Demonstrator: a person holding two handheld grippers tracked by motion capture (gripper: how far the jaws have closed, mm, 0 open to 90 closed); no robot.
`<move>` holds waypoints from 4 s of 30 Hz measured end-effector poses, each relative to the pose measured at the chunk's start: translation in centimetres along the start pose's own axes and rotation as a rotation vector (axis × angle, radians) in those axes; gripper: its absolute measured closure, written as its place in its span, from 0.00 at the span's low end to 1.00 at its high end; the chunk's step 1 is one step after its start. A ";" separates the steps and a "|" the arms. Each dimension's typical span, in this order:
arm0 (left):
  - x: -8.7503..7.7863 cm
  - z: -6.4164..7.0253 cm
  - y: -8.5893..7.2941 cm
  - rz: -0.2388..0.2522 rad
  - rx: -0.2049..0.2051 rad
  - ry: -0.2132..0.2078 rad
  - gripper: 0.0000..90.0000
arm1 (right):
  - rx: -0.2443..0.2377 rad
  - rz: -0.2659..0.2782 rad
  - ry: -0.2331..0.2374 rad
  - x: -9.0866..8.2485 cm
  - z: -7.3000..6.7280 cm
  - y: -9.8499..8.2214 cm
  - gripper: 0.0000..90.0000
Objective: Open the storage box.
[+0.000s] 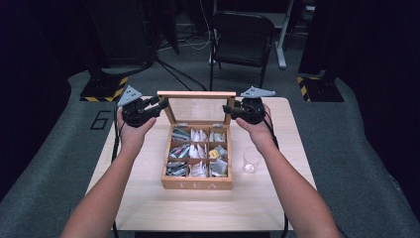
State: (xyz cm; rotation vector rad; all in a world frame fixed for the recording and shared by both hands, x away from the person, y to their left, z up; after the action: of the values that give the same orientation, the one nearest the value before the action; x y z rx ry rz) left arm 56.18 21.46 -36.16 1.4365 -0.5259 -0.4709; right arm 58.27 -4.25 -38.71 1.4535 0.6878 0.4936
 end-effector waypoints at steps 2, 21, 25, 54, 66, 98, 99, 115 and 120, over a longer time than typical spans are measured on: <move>0.1 -0.1 0.1 -0.001 -0.004 -0.001 0.67 | 0.012 0.004 -0.004 0.1 0.1 0.0 0.64; 1.5 -1.1 -1.0 -0.032 -0.001 0.004 0.67 | 0.030 -0.016 -0.014 0.7 0.9 0.3 0.66; 1.7 -1.3 -1.4 -0.051 0.007 0.004 0.68 | 0.031 -0.017 -0.012 0.9 1.0 0.1 0.65; 2.6 -2.2 -2.9 -0.096 0.011 0.007 0.68 | 0.058 -0.081 -0.022 2.5 2.1 -3.1 0.65; 2.9 -2.6 -3.7 -0.120 -0.012 0.015 0.69 | 0.077 -0.113 -0.024 2.7 2.5 -4.2 0.68; 2.6 -3.5 -3.9 -0.125 -0.045 0.045 0.68 | 0.107 -0.146 -0.034 3.7 3.5 -4.3 0.71; 2.4 -3.5 -3.7 -0.123 -0.042 0.046 0.68 | 0.112 -0.141 -0.038 3.8 3.7 -4.3 0.71; 2.3 -3.2 -3.4 -0.120 -0.035 0.040 0.67 | 0.113 -0.169 -0.059 4.6 4.2 -4.3 0.71; 2.2 -3.1 -3.4 -0.118 -0.035 0.042 0.67 | 0.106 -0.171 -0.068 4.6 4.1 -4.4 0.70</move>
State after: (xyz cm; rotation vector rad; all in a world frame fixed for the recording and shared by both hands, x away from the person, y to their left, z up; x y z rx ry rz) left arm 59.88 22.33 -39.57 1.4461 -0.3993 -0.5405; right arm 64.02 -4.40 -43.67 1.4878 0.7858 0.2772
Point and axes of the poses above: each handheld gripper's, and its own axes: x roughly forward along the jaws, y roughly out of its top, z roughly to its right, the point moved 9 cm from there along x, roughly forward along the jaws, and after that the axes turned 15 degrees about z, right-handed, at the moved point
